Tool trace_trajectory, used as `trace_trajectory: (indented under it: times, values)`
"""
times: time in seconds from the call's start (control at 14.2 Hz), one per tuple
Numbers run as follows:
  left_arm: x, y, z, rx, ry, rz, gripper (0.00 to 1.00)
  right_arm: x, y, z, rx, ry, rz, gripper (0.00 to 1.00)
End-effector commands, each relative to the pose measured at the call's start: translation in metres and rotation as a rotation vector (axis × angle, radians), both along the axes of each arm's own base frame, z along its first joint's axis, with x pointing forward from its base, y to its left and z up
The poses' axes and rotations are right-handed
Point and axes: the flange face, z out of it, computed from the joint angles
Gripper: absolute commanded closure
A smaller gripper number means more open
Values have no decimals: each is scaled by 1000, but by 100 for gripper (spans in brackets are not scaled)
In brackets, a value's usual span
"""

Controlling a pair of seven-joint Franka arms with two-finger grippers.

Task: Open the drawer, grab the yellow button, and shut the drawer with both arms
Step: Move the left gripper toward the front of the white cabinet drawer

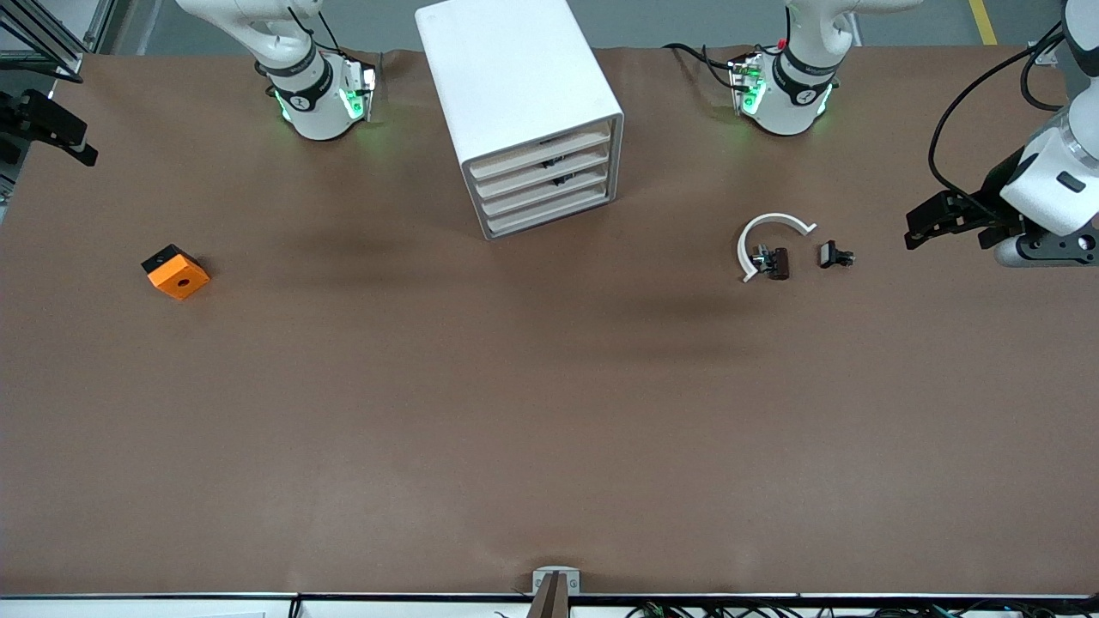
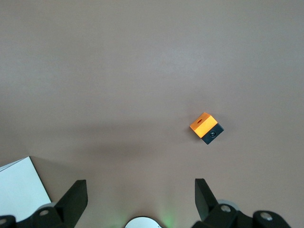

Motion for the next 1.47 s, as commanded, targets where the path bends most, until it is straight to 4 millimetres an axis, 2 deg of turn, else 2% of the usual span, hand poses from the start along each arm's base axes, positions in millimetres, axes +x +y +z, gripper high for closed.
trace_trajectory:
  times: [0.0,0.35,0.56,0.84,1.05,1.4]
  values:
    - [2,0,3,23,6,-20,0,-4,-2,4,-13,-9,0,0]
    - [3,2,4,21,5,2,0,-4,-2,5,-14,-10,1,0]
    - [10,7,-13,14,37,16,0,-4,-2,5,-14,-10,1,0]
    - [24,-1,-46,19,92,5,0,-4,-2,5,-14,-10,1,0]
    - [44,-10,-81,17,131,-3,0,-4,-2,5,-14,-10,1,0]
    - [69,-49,-141,44,209,59,0,-4,-2,5,-16,-12,3,0]
